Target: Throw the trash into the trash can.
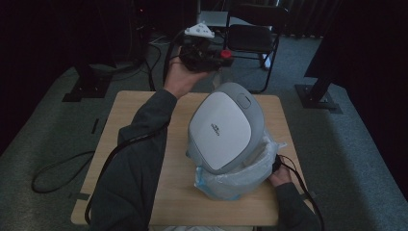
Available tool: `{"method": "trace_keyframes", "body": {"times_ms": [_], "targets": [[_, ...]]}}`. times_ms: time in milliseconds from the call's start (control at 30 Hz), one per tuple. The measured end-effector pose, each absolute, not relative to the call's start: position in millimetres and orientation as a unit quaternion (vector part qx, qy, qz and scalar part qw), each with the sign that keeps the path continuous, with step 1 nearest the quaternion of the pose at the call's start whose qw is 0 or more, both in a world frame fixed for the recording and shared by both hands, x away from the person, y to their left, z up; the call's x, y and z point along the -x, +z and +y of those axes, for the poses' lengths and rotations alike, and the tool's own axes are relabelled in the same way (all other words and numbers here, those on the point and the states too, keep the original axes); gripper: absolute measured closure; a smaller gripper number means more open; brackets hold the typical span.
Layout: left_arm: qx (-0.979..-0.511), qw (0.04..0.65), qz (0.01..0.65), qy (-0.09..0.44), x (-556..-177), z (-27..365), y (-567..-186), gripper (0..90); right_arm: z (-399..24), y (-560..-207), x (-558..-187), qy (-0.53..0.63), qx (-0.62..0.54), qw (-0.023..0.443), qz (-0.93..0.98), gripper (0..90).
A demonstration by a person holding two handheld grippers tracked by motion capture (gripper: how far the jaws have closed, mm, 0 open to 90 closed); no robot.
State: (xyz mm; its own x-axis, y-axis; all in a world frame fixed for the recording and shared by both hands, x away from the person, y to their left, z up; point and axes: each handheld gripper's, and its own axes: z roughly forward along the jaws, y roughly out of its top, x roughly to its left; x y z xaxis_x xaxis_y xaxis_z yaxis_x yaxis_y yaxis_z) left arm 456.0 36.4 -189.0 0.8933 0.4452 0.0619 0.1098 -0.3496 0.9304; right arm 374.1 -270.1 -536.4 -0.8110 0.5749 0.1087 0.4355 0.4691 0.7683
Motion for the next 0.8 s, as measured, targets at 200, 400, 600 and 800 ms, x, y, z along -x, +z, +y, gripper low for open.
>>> {"method": "trace_keyframes", "body": {"times_ms": [200, 400, 600, 800], "targets": [[-0.81, 0.546, 0.155, 0.147, -448, 23, -179, 63.2, -270, -537, -374, 0.422, -0.295, 0.084, 0.853, 90.0], [-0.813, 0.546, 0.136, 0.149, -439, 11, -173, 63.2, -270, -536, -374, 0.42, -0.295, 0.086, 0.854, 90.0], [-0.809, 0.555, 0.135, 0.141, -438, 6, -170, 63.2, -270, -536, -374, 0.421, -0.295, 0.085, 0.854, 90.0], [-0.808, 0.56, 0.125, 0.132, -434, -3, -167, 63.2, -270, -536, -374, 0.421, -0.295, 0.085, 0.854, 90.0]]}}
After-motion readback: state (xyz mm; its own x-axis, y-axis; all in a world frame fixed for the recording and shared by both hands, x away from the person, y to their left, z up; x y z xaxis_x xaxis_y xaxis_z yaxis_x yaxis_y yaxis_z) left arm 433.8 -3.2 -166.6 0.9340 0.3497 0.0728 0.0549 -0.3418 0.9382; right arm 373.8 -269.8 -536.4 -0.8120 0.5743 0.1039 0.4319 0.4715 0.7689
